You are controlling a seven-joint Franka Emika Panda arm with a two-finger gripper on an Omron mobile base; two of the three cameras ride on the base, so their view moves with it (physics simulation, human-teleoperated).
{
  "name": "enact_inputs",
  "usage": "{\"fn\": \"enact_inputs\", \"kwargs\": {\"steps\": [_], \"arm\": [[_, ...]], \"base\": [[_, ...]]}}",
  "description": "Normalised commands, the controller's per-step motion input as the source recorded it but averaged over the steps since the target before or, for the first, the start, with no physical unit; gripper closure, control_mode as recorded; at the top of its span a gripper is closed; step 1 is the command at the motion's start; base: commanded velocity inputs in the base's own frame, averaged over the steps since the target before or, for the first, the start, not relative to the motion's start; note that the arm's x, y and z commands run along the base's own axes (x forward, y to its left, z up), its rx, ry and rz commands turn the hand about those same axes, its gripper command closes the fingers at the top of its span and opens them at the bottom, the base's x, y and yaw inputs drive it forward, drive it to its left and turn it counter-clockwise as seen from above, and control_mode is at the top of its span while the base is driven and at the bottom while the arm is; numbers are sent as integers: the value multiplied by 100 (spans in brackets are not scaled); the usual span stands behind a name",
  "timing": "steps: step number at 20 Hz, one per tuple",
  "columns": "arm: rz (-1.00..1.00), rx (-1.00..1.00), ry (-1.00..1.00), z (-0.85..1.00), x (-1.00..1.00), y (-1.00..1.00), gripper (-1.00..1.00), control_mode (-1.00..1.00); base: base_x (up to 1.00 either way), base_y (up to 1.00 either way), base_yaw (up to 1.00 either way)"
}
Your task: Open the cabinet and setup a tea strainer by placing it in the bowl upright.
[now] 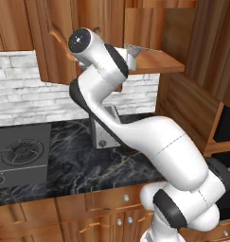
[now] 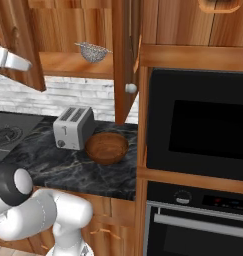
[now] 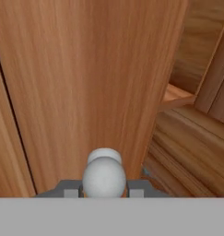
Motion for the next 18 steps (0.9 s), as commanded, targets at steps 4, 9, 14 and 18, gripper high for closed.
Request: {"fn": "enact_inputs", "kwargs": {"steps": [4, 9, 14, 18], "arm": [[-22, -5, 0, 0, -62, 58, 100, -100], [-20, -4, 0, 0, -60, 59, 100, -100], [-17, -4, 0, 0, -50, 57, 100, -100], [-8, -1, 0, 0, -8, 24, 100, -100]], "base": [[0, 0, 0], [0, 0, 0], [0, 0, 0], [0, 0, 0]]}}
